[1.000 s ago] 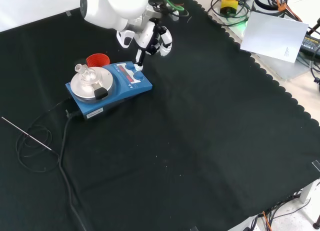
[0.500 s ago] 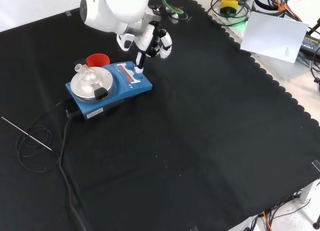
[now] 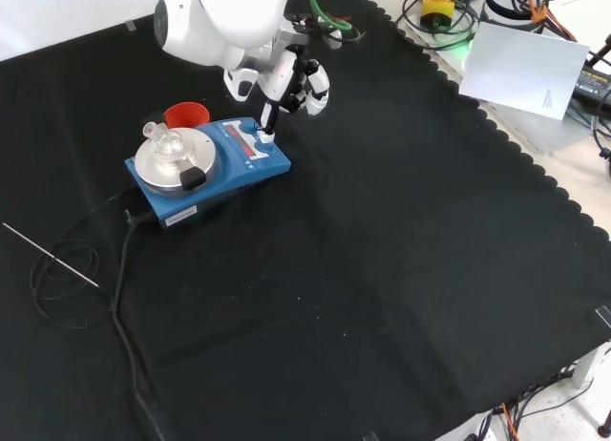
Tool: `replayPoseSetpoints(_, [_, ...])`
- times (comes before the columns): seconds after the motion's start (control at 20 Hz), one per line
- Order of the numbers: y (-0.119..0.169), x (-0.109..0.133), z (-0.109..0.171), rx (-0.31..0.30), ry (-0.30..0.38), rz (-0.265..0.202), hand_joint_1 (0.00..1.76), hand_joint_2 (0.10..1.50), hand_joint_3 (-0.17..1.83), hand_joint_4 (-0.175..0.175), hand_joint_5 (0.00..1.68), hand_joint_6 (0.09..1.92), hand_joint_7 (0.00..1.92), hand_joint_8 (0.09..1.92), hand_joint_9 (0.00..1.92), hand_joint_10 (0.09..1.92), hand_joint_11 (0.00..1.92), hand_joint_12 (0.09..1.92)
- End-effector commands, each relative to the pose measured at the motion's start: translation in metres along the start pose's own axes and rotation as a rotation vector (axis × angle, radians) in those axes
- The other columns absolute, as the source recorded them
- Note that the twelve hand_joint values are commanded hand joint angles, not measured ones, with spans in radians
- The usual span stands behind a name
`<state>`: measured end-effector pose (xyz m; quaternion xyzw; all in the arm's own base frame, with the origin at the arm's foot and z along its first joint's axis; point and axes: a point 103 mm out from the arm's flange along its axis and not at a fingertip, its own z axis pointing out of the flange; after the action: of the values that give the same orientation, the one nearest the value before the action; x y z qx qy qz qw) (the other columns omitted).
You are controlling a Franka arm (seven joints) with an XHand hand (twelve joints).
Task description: Turn on the heater.
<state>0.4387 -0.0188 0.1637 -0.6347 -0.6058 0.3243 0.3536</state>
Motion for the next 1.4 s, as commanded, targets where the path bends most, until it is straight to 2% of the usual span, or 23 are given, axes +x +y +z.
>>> replayPoseSetpoints(0.05, [0.001, -0.001, 0.0, 0.003, -0.004, 0.002, 1.42, 0.72, 1.03, -0.04, 0.26, 0.09, 1.6, 1.49, 1.73, 1.46, 1.65, 1.46])
replayPoseSetpoints(1.05, [0.007, -0.01, 0.002, 0.009, 0.01, 0.003, 1.42, 0.72, 1.04, -0.043, 0.27, 0.09, 1.6, 1.49, 1.73, 1.46, 1.64, 1.45])
replayPoseSetpoints(1.3, [0.003, -0.01, -0.002, -0.007, 0.011, -0.001, 1.42, 0.72, 1.04, -0.043, 0.28, 0.09, 1.6, 1.49, 1.73, 1.46, 1.64, 1.45])
replayPoseSetpoints(1.4, [-0.008, -0.009, -0.012, -0.014, 0.008, 0.001, 1.42, 0.72, 1.04, -0.043, 0.28, 0.09, 1.6, 1.49, 1.73, 1.46, 1.64, 1.45])
